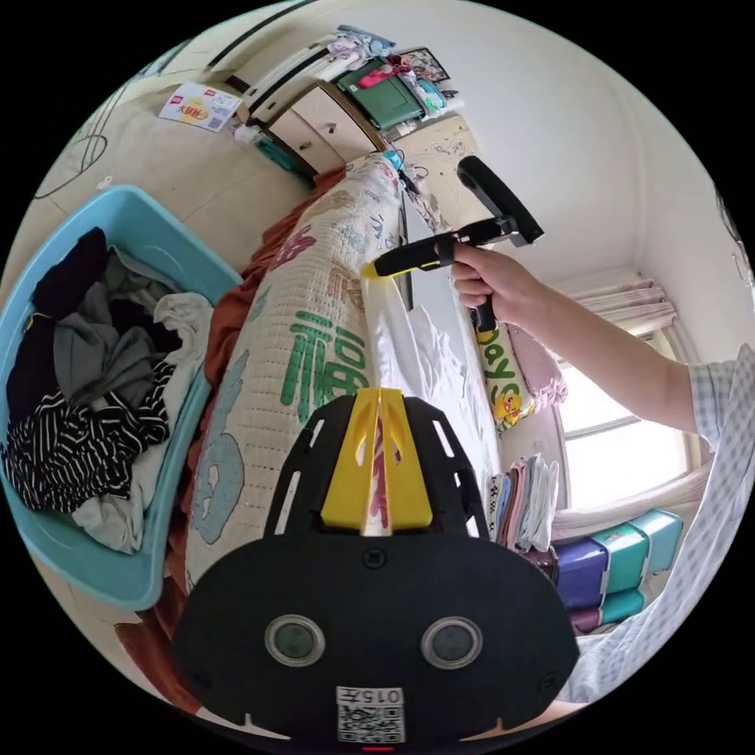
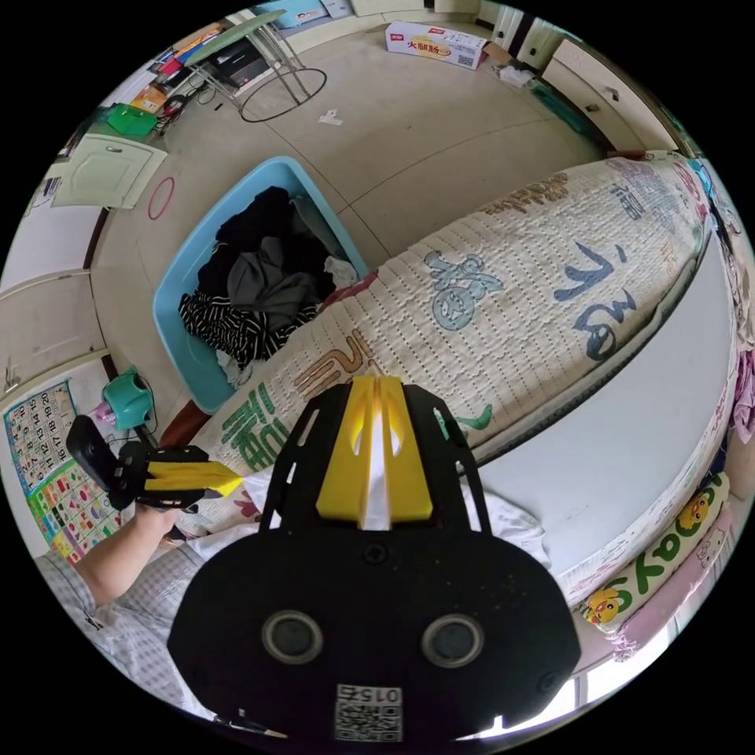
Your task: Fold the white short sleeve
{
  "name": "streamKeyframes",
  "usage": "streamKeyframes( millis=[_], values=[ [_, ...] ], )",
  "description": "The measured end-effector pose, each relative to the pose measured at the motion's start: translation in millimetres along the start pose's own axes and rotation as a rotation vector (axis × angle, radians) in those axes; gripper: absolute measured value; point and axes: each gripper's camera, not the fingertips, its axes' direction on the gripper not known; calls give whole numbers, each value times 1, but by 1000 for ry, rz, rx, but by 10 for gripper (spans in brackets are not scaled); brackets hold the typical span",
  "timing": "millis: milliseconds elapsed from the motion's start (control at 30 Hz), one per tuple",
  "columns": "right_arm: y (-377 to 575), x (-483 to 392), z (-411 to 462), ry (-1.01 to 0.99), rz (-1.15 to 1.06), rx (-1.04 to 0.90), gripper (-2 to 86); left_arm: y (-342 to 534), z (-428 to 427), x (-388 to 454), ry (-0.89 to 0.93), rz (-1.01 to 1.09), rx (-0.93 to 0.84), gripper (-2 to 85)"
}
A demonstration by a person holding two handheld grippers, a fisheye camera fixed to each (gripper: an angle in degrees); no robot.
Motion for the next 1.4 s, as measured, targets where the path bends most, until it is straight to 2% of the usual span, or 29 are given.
streamKeyframes(
  millis=[133,300,400,500,600,667,733,833,900,967,1067,1200,1267,1333,1400],
  values=[
    [-24,-9,53,5,30,1,6,9,1,-7,-3,-57,6,-9],
    [-50,-35,95,110,-112,7,51,9,13,0,-90,-24,-60,-9],
    [-42,-42,98,89,-178,105,64,8,20,7,-126,2,-87,-9],
    [3,-19,102,-24,-110,257,61,7,26,16,-166,34,-124,-8],
    [83,31,117,-110,114,444,44,6,33,26,-220,79,-170,-8],
    [167,71,148,-243,267,567,40,6,34,31,-249,78,-187,-8],
    [233,89,190,-308,374,601,44,9,32,37,-299,61,-189,-7],
    [338,93,293,-330,584,500,55,28,18,52,-263,31,-198,0],
    [401,83,370,-384,736,384,65,60,11,65,-253,0,-279,17],
    [473,54,470,-523,892,245,88,94,8,75,-261,-38,-364,36],
    [523,5,568,-623,1014,115,102,153,8,89,-315,-111,-516,61],
    [513,-33,659,-660,1051,14,142,210,14,99,-401,-220,-583,71],
    [493,-41,711,-769,1119,12,162,219,22,101,-455,-232,-581,72],
    [480,-45,731,-779,1137,30,155,222,28,102,-483,-239,-558,71],
    [465,-51,746,-761,1086,24,112,224,33,105,-488,-238,-556,67]
  ],
)
